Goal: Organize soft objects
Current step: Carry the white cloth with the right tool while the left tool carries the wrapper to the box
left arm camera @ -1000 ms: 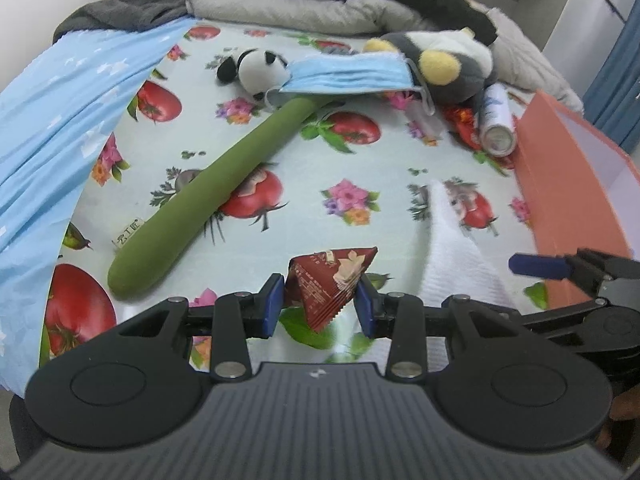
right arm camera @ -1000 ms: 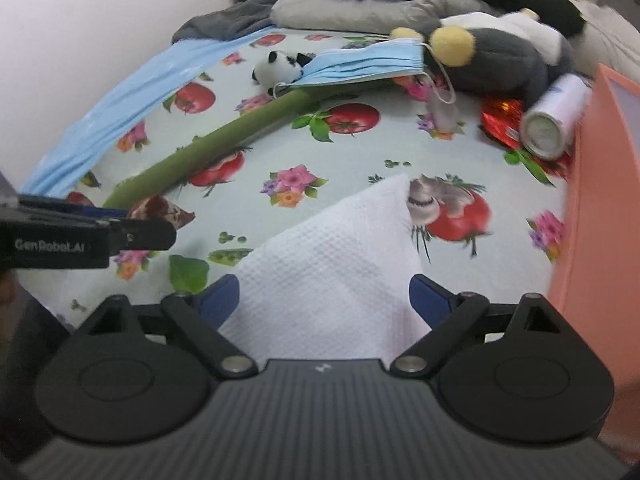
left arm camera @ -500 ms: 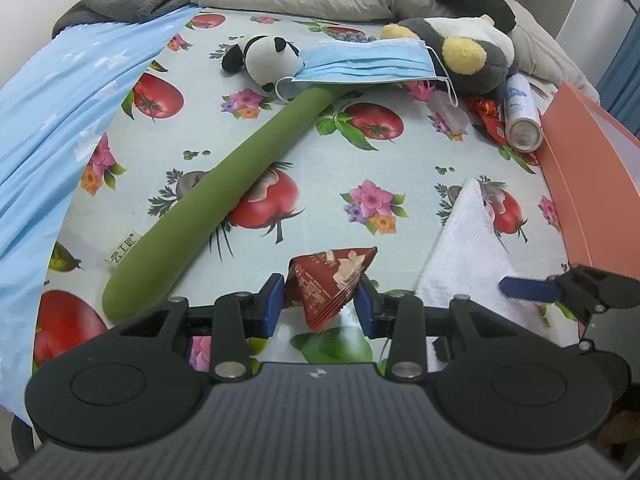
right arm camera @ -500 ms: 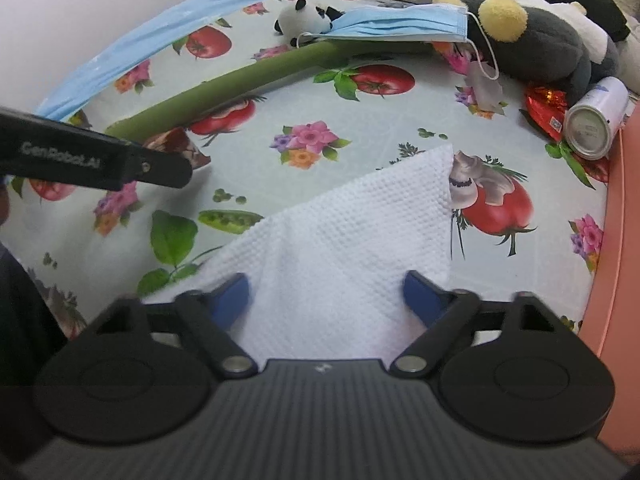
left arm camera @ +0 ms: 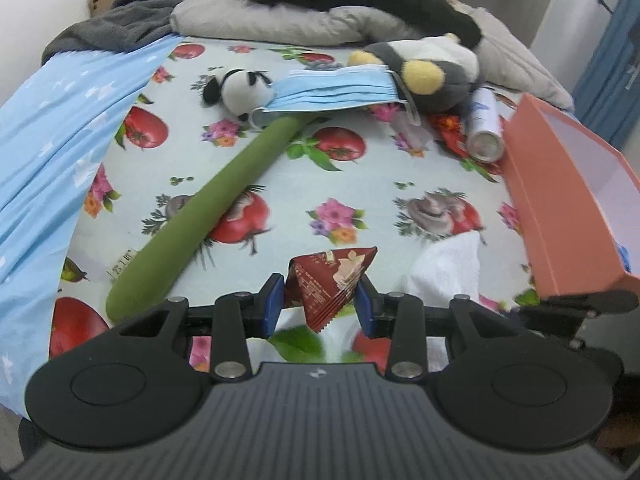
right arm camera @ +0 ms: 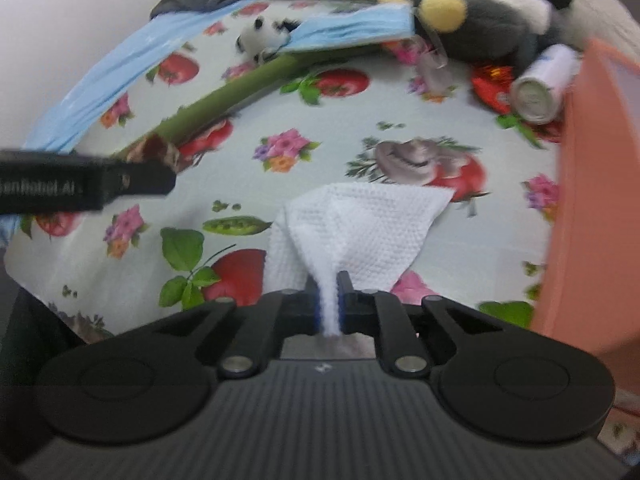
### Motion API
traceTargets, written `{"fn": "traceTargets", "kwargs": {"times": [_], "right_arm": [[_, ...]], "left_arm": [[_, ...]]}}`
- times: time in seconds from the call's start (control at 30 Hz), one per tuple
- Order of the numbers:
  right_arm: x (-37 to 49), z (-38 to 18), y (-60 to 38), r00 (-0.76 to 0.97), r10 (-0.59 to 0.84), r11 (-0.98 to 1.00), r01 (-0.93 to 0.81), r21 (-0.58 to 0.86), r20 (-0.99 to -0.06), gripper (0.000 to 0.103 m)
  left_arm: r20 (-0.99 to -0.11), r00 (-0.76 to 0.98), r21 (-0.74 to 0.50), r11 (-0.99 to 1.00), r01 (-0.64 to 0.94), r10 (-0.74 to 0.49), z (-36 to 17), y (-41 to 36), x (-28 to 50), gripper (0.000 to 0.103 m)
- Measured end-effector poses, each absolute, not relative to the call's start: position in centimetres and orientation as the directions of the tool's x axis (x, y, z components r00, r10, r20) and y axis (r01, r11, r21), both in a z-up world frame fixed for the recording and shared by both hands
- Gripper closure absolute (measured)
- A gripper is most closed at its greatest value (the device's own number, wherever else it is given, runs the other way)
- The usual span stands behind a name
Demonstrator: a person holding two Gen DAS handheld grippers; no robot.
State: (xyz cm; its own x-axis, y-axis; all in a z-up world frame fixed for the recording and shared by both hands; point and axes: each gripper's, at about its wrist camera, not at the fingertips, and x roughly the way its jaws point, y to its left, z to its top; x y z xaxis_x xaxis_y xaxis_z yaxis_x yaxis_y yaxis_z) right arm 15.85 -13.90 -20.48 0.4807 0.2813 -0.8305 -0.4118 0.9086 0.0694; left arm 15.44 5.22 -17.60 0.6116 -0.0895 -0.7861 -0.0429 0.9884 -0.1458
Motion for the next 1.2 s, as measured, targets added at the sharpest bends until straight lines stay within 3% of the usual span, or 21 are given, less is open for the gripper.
{"fn": "traceTargets", "kwargs": {"times": [0.57,1.2], "right_arm": [[10.3,-12.9,-18.3,0.631,0.235,0.964,-0.249,0.094,-0.74,0.091],[8.4,-0.8,-24.2,0.837,0.172,0.985,-0.134,0.11,-0.52,0.091]], "left_arm": [[-0.7,0.693,-0.168,0.983,0.08,-0.176,-11.1,1.1,10.7,0.059],[-0.52,0.8,-0.205,0.953,0.224,-0.3,0.1,-3.8,10.8,0.059]]}}
